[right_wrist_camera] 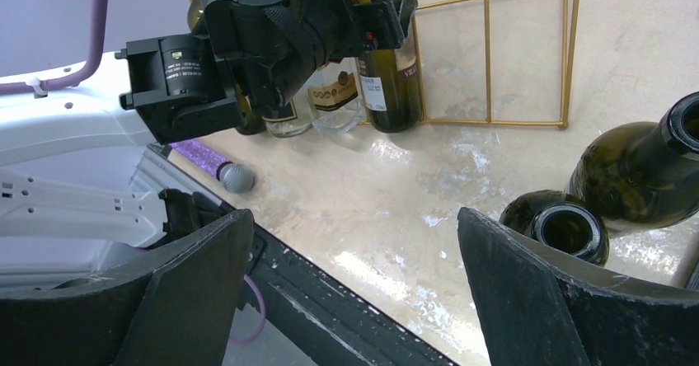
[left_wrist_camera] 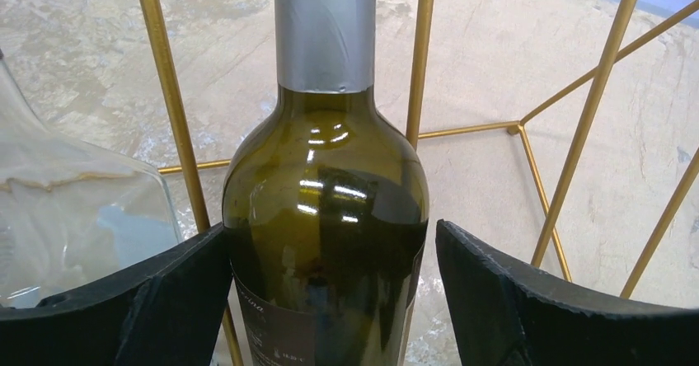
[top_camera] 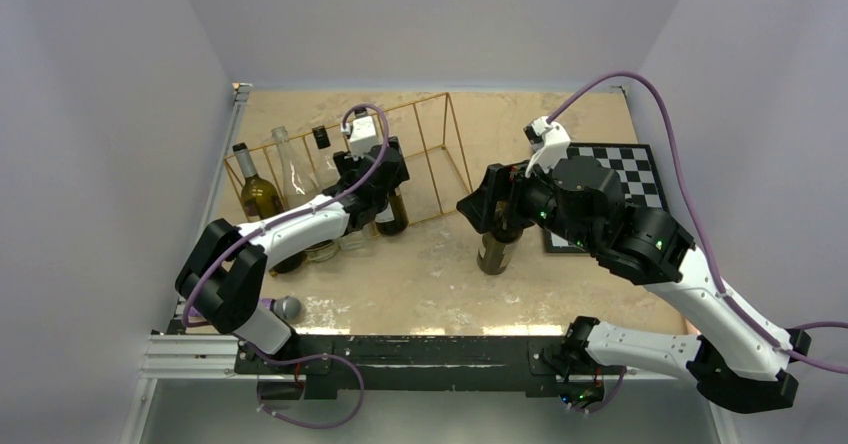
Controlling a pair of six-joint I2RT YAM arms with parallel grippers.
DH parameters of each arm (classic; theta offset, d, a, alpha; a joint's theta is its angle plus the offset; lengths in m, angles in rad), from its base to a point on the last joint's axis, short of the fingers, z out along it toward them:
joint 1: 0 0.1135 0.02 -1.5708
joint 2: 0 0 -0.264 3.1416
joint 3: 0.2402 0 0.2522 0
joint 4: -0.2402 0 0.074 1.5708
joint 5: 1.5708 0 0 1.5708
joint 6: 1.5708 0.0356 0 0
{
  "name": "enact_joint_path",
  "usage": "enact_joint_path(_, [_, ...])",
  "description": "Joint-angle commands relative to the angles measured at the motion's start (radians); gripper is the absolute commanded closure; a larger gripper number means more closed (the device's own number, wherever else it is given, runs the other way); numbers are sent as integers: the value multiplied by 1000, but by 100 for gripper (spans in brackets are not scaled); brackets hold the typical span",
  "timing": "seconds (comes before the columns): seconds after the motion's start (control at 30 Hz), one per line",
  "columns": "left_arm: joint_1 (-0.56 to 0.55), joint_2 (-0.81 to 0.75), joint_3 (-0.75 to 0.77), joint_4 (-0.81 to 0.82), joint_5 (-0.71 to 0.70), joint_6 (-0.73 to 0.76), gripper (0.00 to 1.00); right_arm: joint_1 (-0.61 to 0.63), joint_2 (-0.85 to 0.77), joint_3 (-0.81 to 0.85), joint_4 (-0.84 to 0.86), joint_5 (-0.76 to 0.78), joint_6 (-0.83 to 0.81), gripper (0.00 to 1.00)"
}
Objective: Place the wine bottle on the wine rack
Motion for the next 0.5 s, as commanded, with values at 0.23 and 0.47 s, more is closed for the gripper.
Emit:
enact_joint_path(0.23, [-10, -83, 100, -150, -112, -22, 1, -6, -14, 11, 20, 6, -11, 1])
enact_joint_path(0.47, [-9, -158, 155, -246, -106, -46, 1, -6, -11, 74, -22, 11, -69, 1])
